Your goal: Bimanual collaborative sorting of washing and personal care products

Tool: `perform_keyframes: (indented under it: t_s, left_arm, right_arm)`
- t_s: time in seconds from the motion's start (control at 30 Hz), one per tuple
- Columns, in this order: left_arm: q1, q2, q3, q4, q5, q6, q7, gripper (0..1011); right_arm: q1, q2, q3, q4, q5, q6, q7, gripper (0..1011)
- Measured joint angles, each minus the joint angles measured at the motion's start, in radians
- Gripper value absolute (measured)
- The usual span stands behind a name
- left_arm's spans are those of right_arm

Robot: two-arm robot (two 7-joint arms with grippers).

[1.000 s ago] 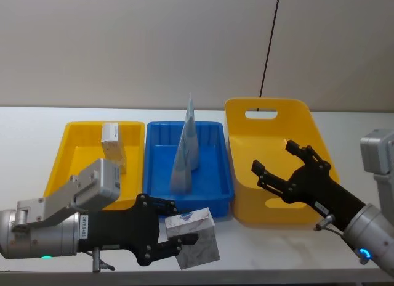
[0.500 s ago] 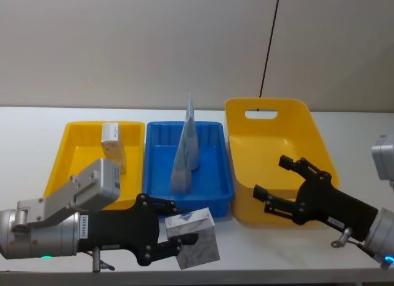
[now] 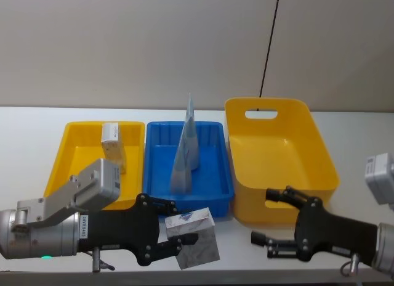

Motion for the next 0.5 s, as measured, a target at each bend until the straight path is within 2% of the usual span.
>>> perform_keyframes:
  t_s: [0.23,0.5]
  left_arm:
    - [0.000,0.000,0.000,0.000,0.000,0.000,0.000,365]
    - [0.000,0.000,0.000,0.000,0.000,0.000,0.000,365]
  right_arm:
    - [0.028,0.030,-0.060,0.024,-0.039,-0.034,0.090,1002]
    - [0.047,0.032,-0.110,0.050,-0.086,-0.086,0.127,1002]
